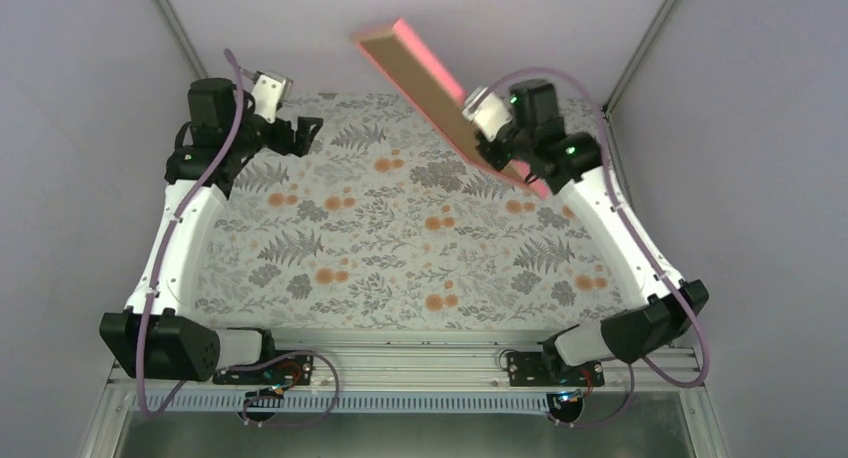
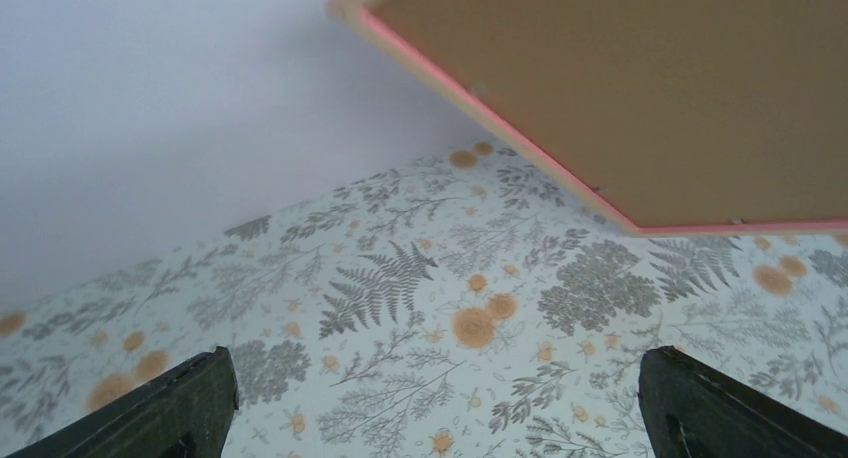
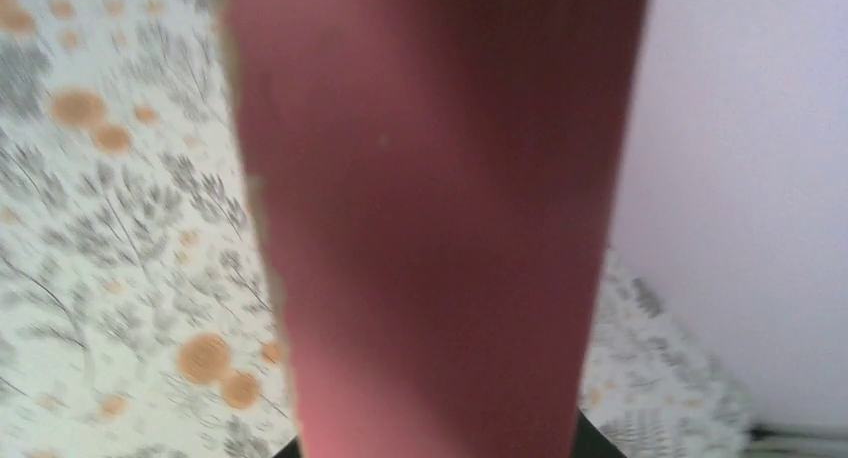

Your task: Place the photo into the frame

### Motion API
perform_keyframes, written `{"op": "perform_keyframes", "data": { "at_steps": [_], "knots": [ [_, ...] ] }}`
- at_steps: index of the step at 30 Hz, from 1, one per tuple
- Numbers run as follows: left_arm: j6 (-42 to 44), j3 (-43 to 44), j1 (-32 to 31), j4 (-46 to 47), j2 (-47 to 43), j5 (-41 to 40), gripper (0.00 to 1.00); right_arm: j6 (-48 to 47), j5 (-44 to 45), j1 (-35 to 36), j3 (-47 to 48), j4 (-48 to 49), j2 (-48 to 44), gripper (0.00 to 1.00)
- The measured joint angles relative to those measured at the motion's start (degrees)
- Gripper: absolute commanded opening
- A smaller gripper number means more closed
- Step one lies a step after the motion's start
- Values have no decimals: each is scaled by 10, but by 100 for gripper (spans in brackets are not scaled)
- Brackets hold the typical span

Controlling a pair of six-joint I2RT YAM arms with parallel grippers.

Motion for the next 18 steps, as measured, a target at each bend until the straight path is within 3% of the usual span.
{"op": "perform_keyframes", "data": {
  "at_steps": [10, 15, 18],
  "knots": [
    [-48, 37, 127, 15, 19, 14, 100, -251, 290, 214, -331, 266, -64, 5],
    [-62, 41, 148, 22, 35, 29, 100, -318, 376, 271, -440, 392, -45, 36],
    [-64, 30, 148, 26, 43, 37, 100, -313, 389, 285, -473, 439, -28, 68]
  ]
}}
